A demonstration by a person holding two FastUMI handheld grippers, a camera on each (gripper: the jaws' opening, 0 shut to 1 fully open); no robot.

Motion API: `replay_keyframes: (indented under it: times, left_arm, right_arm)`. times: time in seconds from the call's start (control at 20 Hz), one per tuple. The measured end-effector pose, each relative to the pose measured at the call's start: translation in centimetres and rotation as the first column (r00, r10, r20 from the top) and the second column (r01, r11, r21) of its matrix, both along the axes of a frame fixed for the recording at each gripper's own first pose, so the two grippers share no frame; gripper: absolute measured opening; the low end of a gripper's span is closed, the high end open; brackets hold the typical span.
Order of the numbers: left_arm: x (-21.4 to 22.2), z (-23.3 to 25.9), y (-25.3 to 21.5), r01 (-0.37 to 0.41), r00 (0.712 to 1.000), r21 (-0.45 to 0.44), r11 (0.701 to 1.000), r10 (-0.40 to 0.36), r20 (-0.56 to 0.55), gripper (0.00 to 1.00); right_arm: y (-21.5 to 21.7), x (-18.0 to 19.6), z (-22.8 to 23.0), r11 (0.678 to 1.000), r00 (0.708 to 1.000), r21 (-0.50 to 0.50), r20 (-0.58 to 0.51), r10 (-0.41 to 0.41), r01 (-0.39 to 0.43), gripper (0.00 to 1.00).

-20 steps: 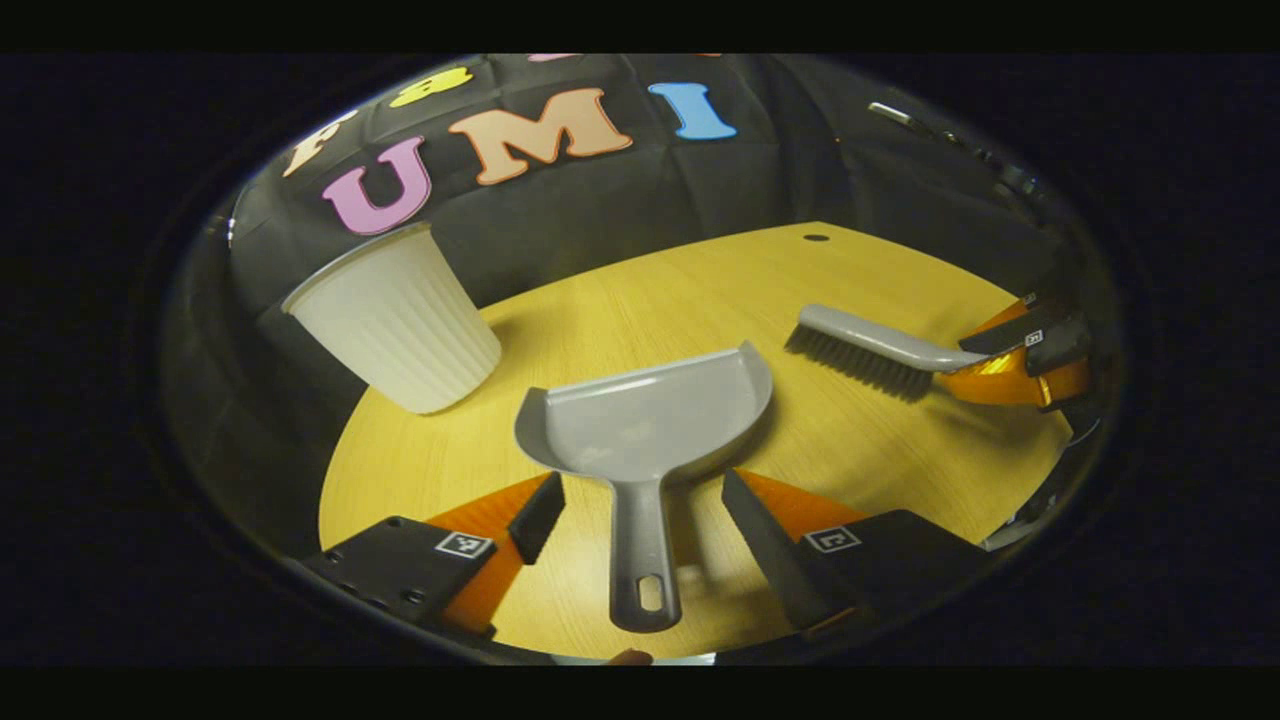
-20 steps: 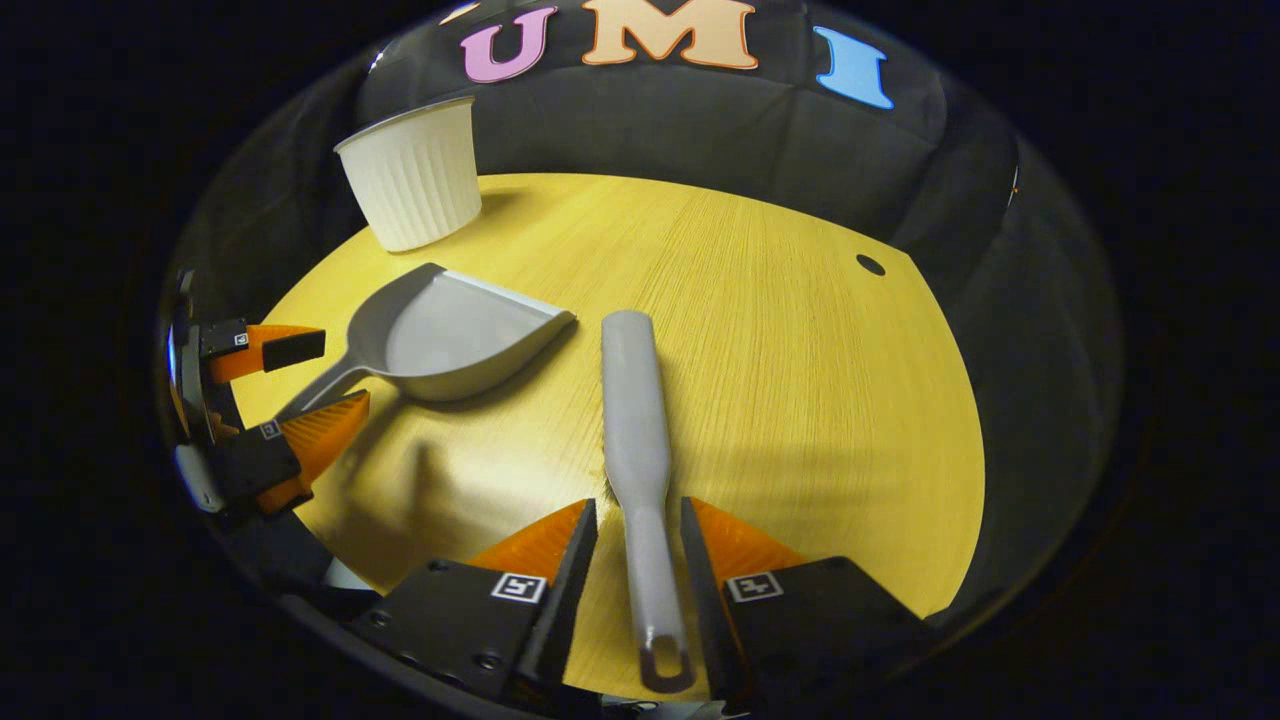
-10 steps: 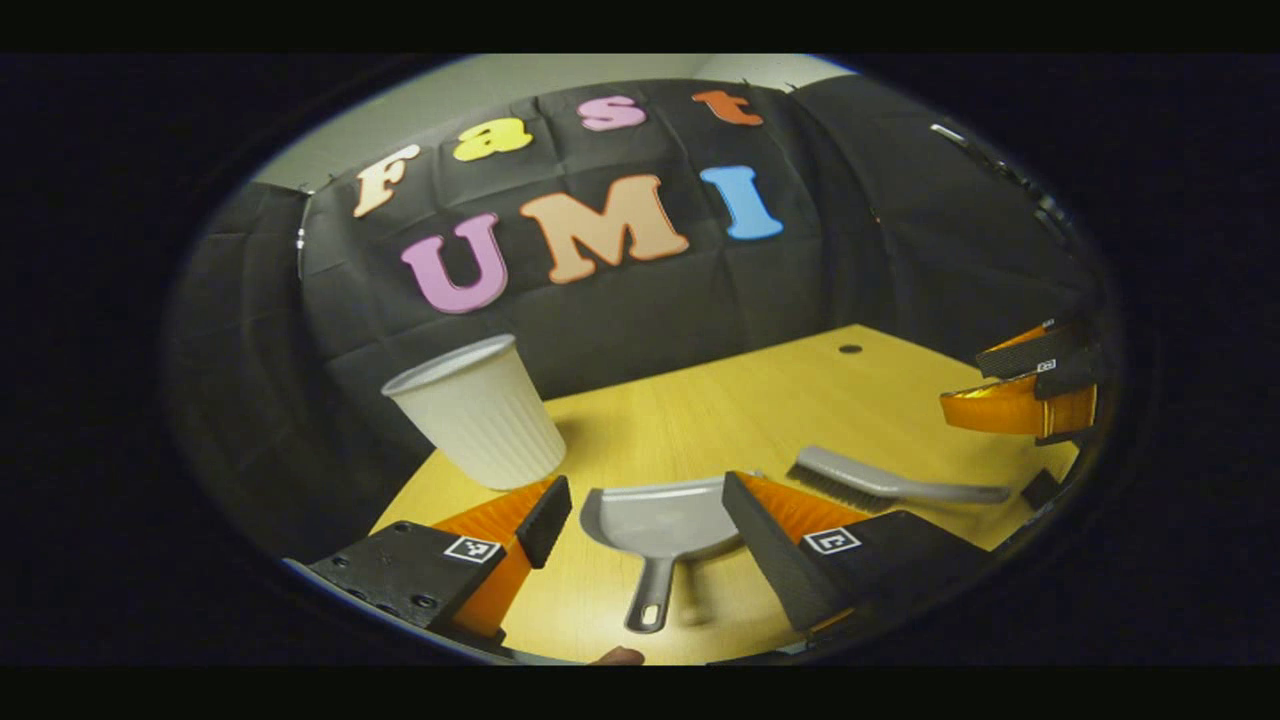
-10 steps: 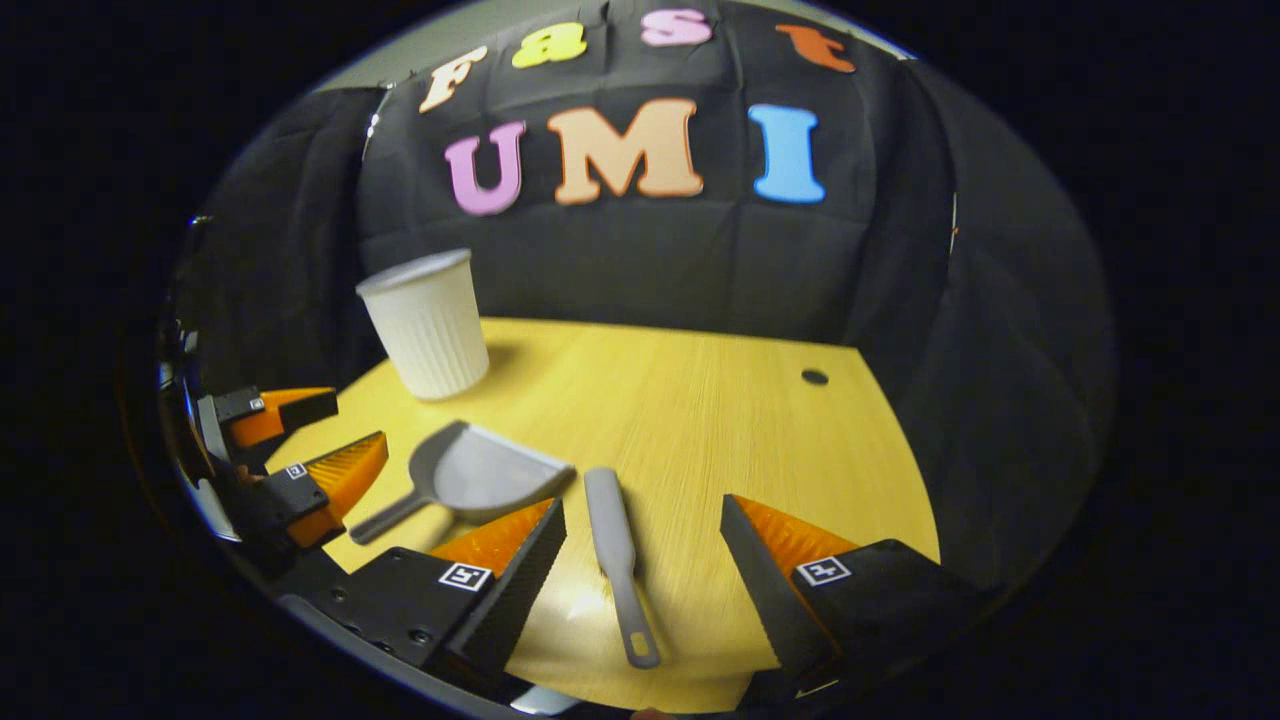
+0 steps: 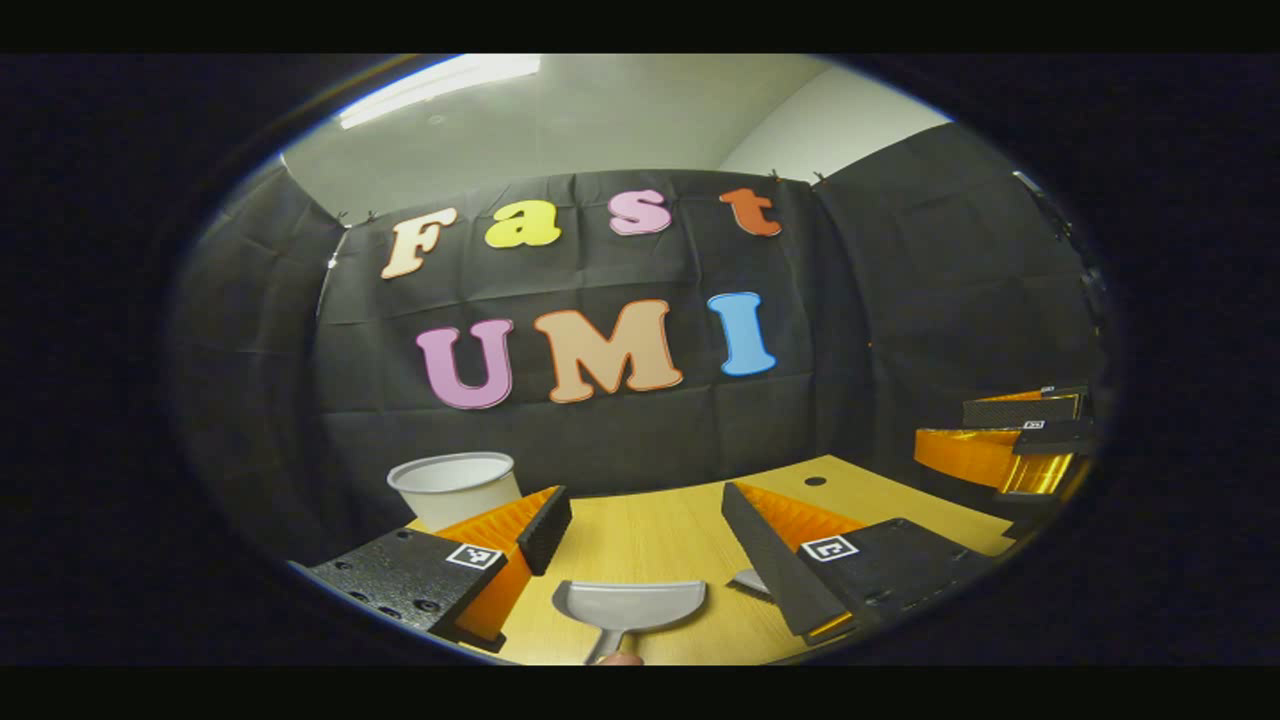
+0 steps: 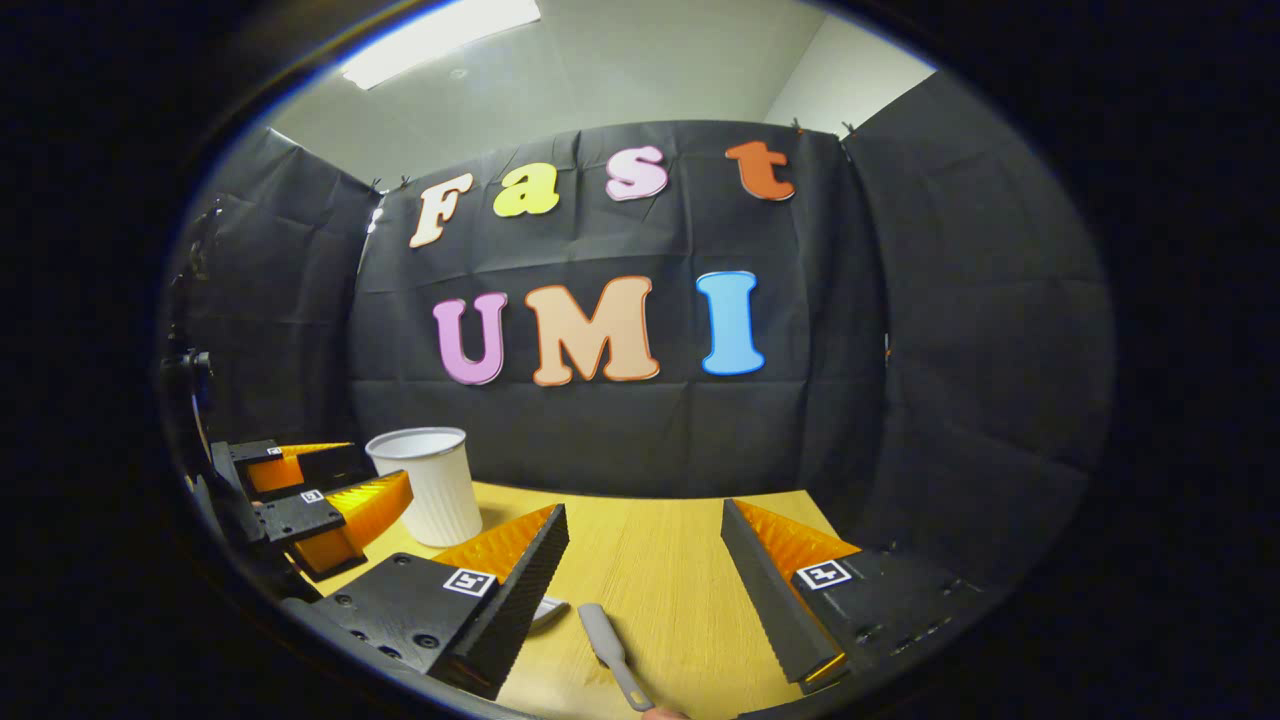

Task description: Pick up the small broom and dustpan from the desktop, sweep the trash into the dustpan with the broom, and then empty the trash into the garbage bin.

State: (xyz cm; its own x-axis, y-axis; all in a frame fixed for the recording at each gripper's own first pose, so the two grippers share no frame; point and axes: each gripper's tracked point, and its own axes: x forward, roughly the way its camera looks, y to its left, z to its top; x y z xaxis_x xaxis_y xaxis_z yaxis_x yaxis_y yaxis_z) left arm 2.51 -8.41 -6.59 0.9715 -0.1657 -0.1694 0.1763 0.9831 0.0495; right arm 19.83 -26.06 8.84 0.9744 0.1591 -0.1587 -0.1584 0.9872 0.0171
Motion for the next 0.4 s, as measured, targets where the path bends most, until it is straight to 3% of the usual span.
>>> replay_keyframes:
  times: [0.05,0.4]
  left_arm:
    - [-0.1,0.6,0.0,0.014,1.0,0.003,1.0,-0.014,0.021,0.93]
    - [0.3,1.6,0.5,0.063,0.997,-0.01,0.998,-0.062,0.043,0.93]
  right_arm:
    - [0.5,-0.6,1.1,1.0,1.0,0.003,0.022,-0.003,0.003,0.92]
    - [2.6,-1.0,2.4,0.999,0.997,-0.03,0.068,-0.022,0.025,0.92]
